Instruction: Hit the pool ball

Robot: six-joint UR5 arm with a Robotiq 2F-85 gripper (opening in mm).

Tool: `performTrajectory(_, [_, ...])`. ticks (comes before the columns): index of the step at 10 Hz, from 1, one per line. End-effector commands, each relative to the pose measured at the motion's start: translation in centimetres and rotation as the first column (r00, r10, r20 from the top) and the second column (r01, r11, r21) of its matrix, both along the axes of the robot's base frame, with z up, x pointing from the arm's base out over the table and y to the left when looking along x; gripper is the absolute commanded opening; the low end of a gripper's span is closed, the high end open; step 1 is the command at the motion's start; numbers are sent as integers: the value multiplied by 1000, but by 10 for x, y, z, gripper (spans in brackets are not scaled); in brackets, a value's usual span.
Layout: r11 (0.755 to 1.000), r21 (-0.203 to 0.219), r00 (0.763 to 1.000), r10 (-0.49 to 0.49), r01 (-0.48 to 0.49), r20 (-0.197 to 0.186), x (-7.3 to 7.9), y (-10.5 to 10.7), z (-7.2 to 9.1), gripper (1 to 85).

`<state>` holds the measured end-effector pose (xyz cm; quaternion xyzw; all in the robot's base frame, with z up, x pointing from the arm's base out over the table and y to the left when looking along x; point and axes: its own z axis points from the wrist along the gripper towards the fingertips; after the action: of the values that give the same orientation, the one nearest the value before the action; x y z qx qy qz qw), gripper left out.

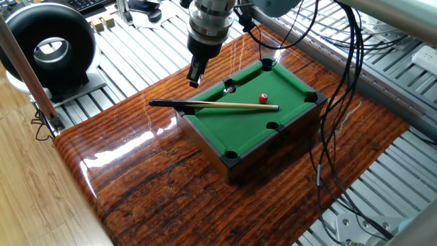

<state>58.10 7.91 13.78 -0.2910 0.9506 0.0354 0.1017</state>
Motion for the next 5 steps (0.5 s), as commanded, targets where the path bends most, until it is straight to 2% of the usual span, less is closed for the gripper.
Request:
performTrajectory(1, [1000, -4, 1000, -16, 16, 3, 1, -3, 1, 10])
performTrajectory(4, [1000, -9, 1000, -14, 14, 0, 1, -4, 1, 10])
performTrajectory(5, [997, -61, 999, -37, 38, 11, 3, -18, 0, 10])
